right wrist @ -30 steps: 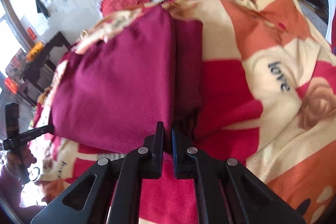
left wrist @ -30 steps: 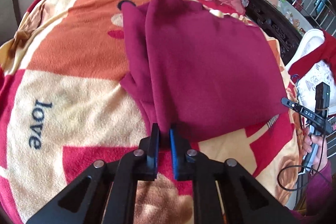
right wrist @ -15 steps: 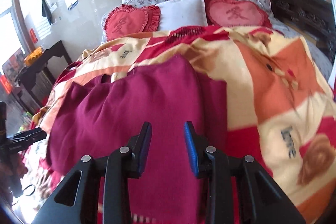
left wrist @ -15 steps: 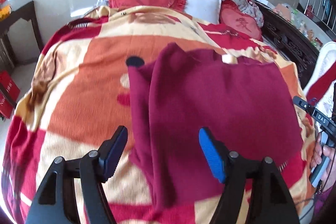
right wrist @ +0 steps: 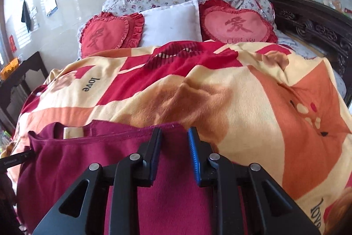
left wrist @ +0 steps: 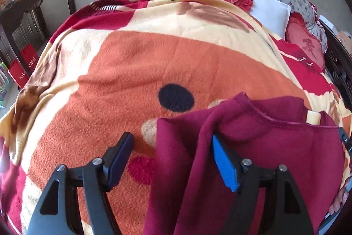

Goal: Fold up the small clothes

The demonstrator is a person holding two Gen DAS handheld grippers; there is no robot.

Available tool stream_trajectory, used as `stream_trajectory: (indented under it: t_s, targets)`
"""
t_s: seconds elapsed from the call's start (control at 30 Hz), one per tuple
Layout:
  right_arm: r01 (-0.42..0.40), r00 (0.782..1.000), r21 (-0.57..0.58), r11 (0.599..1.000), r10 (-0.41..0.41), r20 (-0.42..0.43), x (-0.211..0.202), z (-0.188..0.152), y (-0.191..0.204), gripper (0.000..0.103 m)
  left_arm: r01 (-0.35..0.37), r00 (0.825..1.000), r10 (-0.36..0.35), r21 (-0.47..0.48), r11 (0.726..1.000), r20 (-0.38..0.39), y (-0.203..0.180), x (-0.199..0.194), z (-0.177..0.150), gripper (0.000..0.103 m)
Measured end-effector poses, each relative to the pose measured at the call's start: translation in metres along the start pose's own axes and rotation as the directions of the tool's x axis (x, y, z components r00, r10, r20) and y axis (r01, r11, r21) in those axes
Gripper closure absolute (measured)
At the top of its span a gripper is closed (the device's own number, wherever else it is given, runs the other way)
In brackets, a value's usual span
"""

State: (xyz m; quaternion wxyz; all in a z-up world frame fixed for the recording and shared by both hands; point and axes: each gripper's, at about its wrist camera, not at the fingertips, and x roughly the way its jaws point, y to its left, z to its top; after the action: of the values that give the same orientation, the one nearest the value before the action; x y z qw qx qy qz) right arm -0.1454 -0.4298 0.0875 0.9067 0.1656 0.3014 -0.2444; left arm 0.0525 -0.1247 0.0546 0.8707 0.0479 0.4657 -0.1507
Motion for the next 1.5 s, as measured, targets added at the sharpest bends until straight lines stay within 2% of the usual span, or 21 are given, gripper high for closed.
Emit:
stream_trajectory:
  t_s: [0.1,0.2,0.3,0.4,0.53,0.6,0.7,0.8,0.9,1.0,1.17,1.3,1.37,1.47,1.5]
  targets:
    - [-0.009,1.0,0.023,1.0,0.009,-0.017,0.0,0.003,-0.005,0.095,-0.006,1.0,0.005,0.023,1.0,0.024,-0.001,-0.003,-0.004,0.024]
    - [-0.02,1.0,0.029,0.999,0.021,-0.021,-0.023,0.005,-0.003,0.095,0.006,1.0,-0.007,0.018,1.0,0.024,0.002,-0.011,-0.006,0.024]
    - [-0.116,0.993,0.039,0.992,0.117,-0.017,-0.059,-0.004,0.0,0.095,0.003,1.0,-0.004,0.033,0.999,0.028,0.0,-0.018,-0.007,0.024]
    - [-0.157,0.987,0.004,0.988,0.157,-0.045,-0.077,-0.021,0.008,0.095,0.003,1.0,-0.004,0.046,0.999,0.018,-0.001,-0.026,-0.011,0.024]
    - [-0.108,0.984,-0.035,0.994,0.101,-0.149,-0.065,-0.053,0.012,0.095,0.009,0.999,-0.011,0.048,0.999,0.035,0.002,-0.04,-0.017,0.024]
    - [-0.093,0.973,-0.048,0.994,0.081,-0.218,-0.047,-0.063,0.011,0.095,0.01,0.999,-0.012,0.054,0.998,0.033,0.003,-0.047,-0.02,0.024]
    - [-0.095,0.975,-0.025,0.995,0.088,-0.205,-0.054,-0.057,0.011,0.094,0.017,0.999,-0.019,0.059,0.998,0.028,0.006,-0.058,-0.026,0.024]
    - [-0.149,0.971,0.002,0.989,0.146,-0.191,-0.068,-0.051,0.019,0.094,0.031,0.999,-0.033,0.063,0.997,0.026,0.011,-0.07,-0.035,0.024]
    - [-0.195,0.965,-0.036,0.98,0.185,-0.187,-0.077,-0.053,0.04,0.093,0.056,0.998,-0.057,0.066,0.996,0.012,0.018,-0.081,-0.05,0.024]
    - [-0.262,0.947,-0.075,0.962,0.242,-0.211,-0.078,-0.059,0.069,0.093,0.096,0.995,-0.095,0.033,0.995,-0.011,0.031,-0.086,-0.068,0.024]
    - [-0.334,0.919,-0.135,0.933,0.291,-0.264,-0.064,-0.066,0.119,0.093,0.154,0.986,-0.157,-0.059,0.986,-0.047,0.053,-0.083,-0.094,0.024]
    - [-0.4,0.892,-0.161,0.902,0.343,-0.294,-0.051,-0.066,0.167,0.093,0.223,0.97,-0.232,-0.128,0.966,-0.066,0.064,-0.074,-0.109,0.024]
    - [-0.426,0.881,-0.18,0.887,0.36,-0.308,-0.047,-0.067,0.187,0.093,0.249,0.964,-0.258,-0.139,0.959,-0.057,0.067,-0.074,-0.114,0.024]
    - [-0.468,0.852,-0.199,0.861,0.379,-0.361,-0.035,-0.065,0.223,0.093,0.271,0.96,-0.278,-0.128,0.954,-0.041,0.067,-0.073,-0.122,0.02]
    - [-0.479,0.839,-0.201,0.854,0.379,-0.391,-0.028,-0.064,0.236,0.088,0.274,0.959,-0.281,-0.126,0.953,-0.036,0.067,-0.073,-0.123,0.019]
